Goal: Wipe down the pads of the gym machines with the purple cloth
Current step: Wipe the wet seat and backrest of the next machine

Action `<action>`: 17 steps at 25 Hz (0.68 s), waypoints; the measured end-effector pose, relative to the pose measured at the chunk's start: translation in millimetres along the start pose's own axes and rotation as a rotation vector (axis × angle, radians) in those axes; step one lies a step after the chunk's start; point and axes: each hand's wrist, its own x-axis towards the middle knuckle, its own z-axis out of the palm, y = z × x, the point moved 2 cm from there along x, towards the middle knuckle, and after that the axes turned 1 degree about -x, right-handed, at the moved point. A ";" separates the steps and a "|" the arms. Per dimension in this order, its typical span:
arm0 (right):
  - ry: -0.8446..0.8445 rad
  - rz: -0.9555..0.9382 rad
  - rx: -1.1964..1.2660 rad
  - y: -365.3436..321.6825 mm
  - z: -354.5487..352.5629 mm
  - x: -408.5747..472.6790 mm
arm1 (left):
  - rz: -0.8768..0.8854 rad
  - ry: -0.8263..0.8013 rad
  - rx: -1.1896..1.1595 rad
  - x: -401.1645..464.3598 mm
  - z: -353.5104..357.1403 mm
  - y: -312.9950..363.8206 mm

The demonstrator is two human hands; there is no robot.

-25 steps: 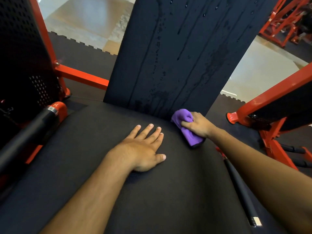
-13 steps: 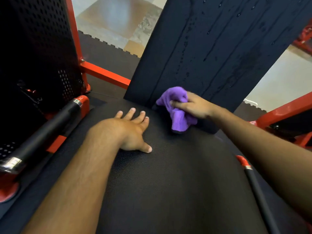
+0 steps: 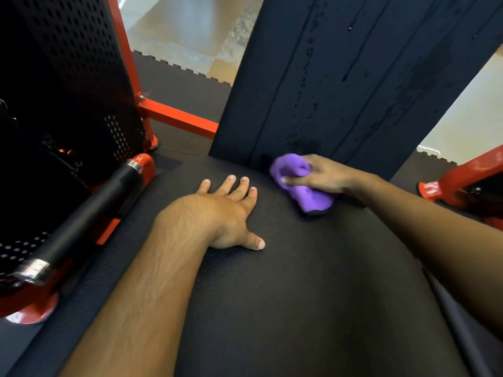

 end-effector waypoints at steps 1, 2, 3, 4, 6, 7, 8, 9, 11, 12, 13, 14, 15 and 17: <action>-0.007 0.051 -0.013 20.2 -9.2 -18.4 | 0.002 0.005 -0.002 -0.2 -0.3 0.4; -0.004 0.104 -0.021 34.5 -15.9 -35.3 | 0.003 0.010 -0.004 0.3 -0.6 1.1; 0.011 0.139 -0.022 43.1 -18.0 -44.3 | 0.003 0.014 -0.006 0.0 -1.0 1.5; 0.028 0.165 -0.021 44.4 -15.6 -45.0 | 0.004 0.014 -0.006 0.2 -1.5 1.9; 0.049 0.103 -0.011 16.7 -4.5 -25.0 | 0.002 0.010 -0.002 1.0 -1.0 3.4; 0.069 0.026 -0.026 -4.9 3.0 -8.5 | 0.000 0.007 0.004 1.1 -0.6 4.0; 0.078 -0.043 -0.039 -25.6 12.5 8.3 | -0.001 0.006 0.011 1.3 -0.5 4.2; 0.088 -0.096 -0.060 -42.3 21.5 20.4 | -0.002 0.007 0.013 1.3 -0.3 4.4; 0.146 -0.130 -0.054 -49.8 25.7 30.7 | -0.009 0.010 0.019 1.4 -1.6 5.3; 0.176 -0.141 -0.049 -43.6 24.3 28.0 | -0.005 0.012 0.019 0.4 -2.4 6.2; 0.179 -0.165 -0.035 -33.6 21.7 21.7 | 0.007 0.016 0.019 -0.5 -1.5 8.6; 0.148 -0.191 0.021 -25.3 17.1 14.9 | 0.028 0.026 0.025 -0.2 -0.3 11.6; 0.093 -0.203 0.114 -23.1 13.4 10.7 | 0.057 0.035 0.030 -0.3 2.2 14.9; -0.003 -0.156 0.284 -25.7 9.9 17.0 | 0.127 0.023 0.038 1.3 8.4 27.3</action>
